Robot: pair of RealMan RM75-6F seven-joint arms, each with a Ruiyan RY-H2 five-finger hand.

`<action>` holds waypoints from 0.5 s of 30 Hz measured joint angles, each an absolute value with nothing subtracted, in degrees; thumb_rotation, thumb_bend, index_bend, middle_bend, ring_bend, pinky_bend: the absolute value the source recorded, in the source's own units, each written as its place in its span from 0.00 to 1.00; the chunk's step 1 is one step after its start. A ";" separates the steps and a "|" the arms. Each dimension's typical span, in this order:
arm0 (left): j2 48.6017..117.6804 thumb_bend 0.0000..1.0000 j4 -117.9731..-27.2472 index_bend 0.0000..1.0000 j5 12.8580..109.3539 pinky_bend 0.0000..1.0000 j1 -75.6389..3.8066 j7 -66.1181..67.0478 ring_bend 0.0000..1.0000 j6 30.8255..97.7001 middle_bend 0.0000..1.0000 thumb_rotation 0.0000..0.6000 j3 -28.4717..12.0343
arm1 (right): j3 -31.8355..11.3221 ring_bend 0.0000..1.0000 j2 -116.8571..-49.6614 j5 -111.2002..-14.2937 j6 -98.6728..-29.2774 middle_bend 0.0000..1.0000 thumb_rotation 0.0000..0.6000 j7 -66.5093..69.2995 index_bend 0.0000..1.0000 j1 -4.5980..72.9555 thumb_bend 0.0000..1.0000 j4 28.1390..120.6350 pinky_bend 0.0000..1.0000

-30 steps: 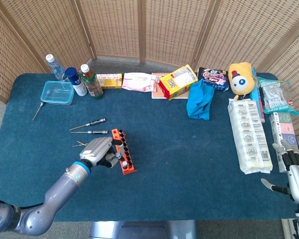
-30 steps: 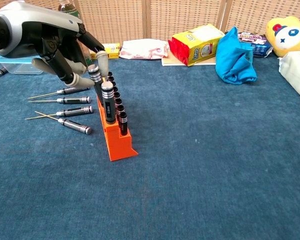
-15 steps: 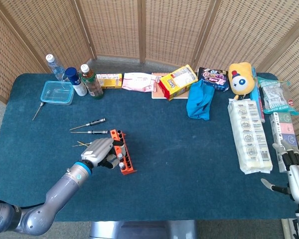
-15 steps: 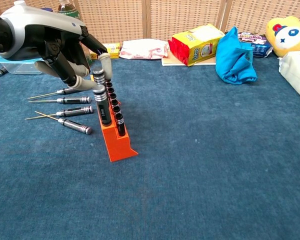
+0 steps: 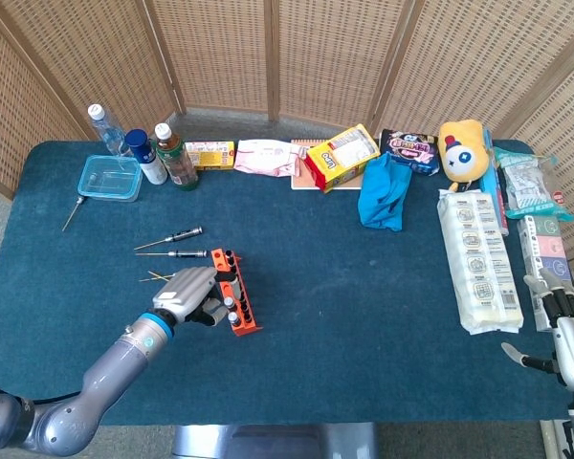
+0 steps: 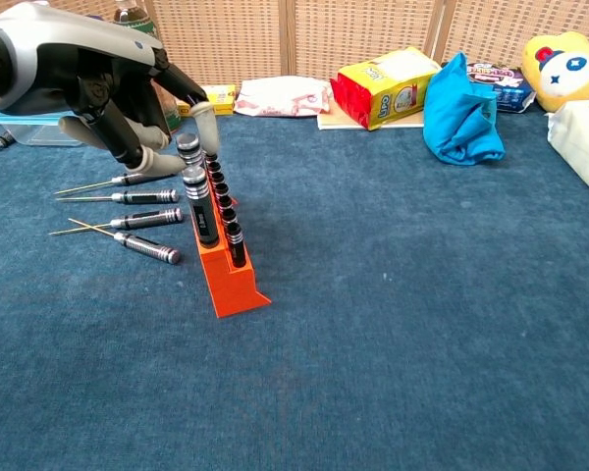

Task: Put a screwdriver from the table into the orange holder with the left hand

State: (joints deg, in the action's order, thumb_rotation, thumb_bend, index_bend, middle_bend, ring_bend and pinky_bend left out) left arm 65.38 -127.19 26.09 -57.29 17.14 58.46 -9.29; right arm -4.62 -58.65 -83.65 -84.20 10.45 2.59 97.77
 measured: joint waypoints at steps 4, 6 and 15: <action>64.72 0.42 -127.40 0.44 26.07 0.96 -57.13 17.03 1.00 58.10 1.00 1.00 -9.16 | -4.62 0.06 -58.65 -83.65 -84.20 0.04 1.00 10.45 0.13 2.59 0.09 97.78 0.01; 64.45 0.42 -127.48 0.44 26.11 0.96 -57.10 17.04 1.00 57.99 1.00 1.00 -9.11 | -4.62 0.06 -58.65 -83.65 -84.20 0.04 1.00 10.43 0.13 2.59 0.09 97.78 0.01; 64.01 0.42 -127.16 0.44 26.50 0.96 -56.89 17.60 1.00 58.43 1.00 1.00 -8.70 | -4.60 0.06 -58.66 -83.60 -84.18 0.04 1.00 10.44 0.13 2.56 0.09 97.80 0.01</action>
State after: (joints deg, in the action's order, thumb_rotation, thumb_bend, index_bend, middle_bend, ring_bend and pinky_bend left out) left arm 64.01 -127.16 26.50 -56.89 17.60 58.43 -8.70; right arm -4.60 -58.66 -83.60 -84.18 10.44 2.56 97.80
